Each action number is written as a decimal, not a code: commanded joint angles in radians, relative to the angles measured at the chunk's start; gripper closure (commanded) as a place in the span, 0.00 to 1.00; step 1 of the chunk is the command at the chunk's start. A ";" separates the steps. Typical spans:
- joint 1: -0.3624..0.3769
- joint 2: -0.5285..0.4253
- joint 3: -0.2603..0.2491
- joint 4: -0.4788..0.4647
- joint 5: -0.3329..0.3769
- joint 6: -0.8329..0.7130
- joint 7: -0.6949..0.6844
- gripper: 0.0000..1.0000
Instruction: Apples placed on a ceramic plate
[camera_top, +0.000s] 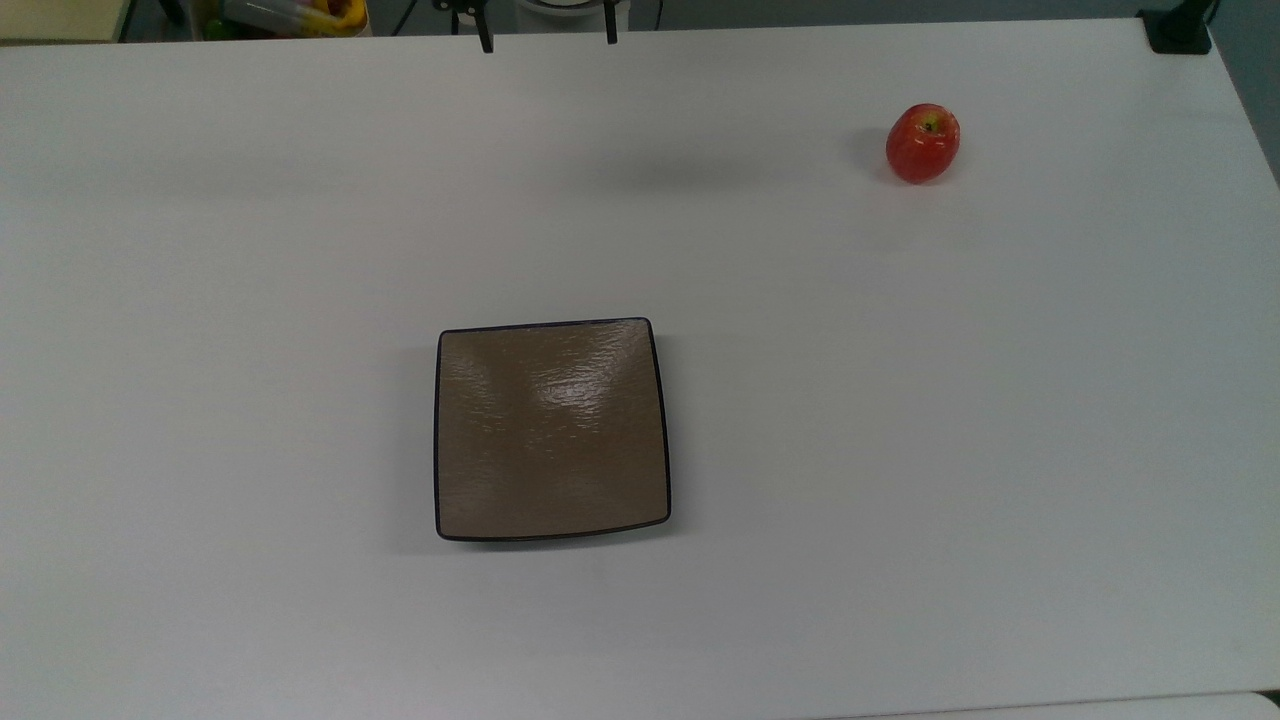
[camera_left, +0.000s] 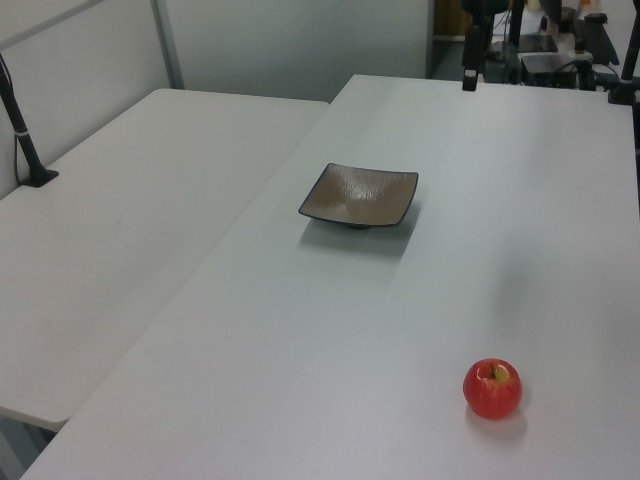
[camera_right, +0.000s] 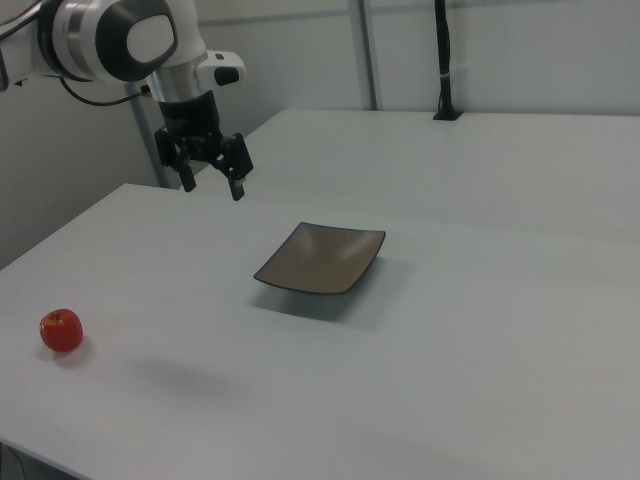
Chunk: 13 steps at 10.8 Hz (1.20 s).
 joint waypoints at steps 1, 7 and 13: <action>0.018 -0.023 -0.016 -0.012 -0.018 0.008 -0.018 0.00; 0.023 -0.040 -0.049 -0.012 -0.012 0.008 -0.027 0.00; 0.047 -0.124 -0.044 -0.060 -0.013 -0.046 -0.013 0.00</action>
